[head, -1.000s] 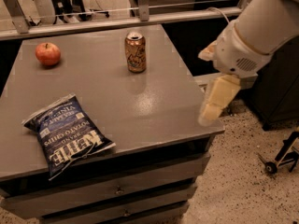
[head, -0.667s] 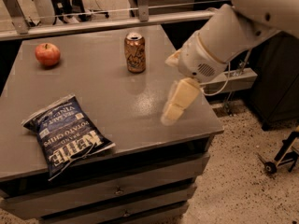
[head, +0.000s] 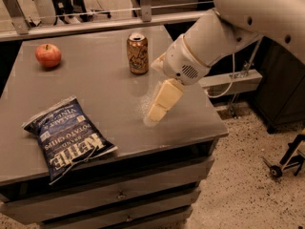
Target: Move blue chip bag near apple
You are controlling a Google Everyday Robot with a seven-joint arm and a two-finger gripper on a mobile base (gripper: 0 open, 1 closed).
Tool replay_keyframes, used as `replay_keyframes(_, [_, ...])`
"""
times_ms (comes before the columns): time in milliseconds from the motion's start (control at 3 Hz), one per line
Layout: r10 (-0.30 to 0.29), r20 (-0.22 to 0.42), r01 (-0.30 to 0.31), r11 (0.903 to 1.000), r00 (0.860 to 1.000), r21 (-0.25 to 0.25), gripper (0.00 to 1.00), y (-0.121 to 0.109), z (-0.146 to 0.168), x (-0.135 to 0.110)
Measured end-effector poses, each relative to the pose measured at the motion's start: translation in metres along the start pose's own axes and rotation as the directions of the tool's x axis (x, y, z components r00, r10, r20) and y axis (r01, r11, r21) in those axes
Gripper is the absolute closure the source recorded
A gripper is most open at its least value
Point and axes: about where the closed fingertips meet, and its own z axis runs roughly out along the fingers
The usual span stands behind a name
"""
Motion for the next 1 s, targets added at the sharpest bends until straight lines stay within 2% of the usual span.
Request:
replay_keyframes(333, [0.000,0.024,0.000,0.9997,1.000,-0.023,0.00,0.001,0.016,-0.011])
replay_keyframes(667, [0.032,0.106,-0.022,0.9945,0.994,-0.102,0.00,0.011,0.072,-0.043])
replay_keyframes(1000, [0.099,0.158,-0.073,0.9843,0.983,-0.161,0.00,0.020,0.107,-0.058])
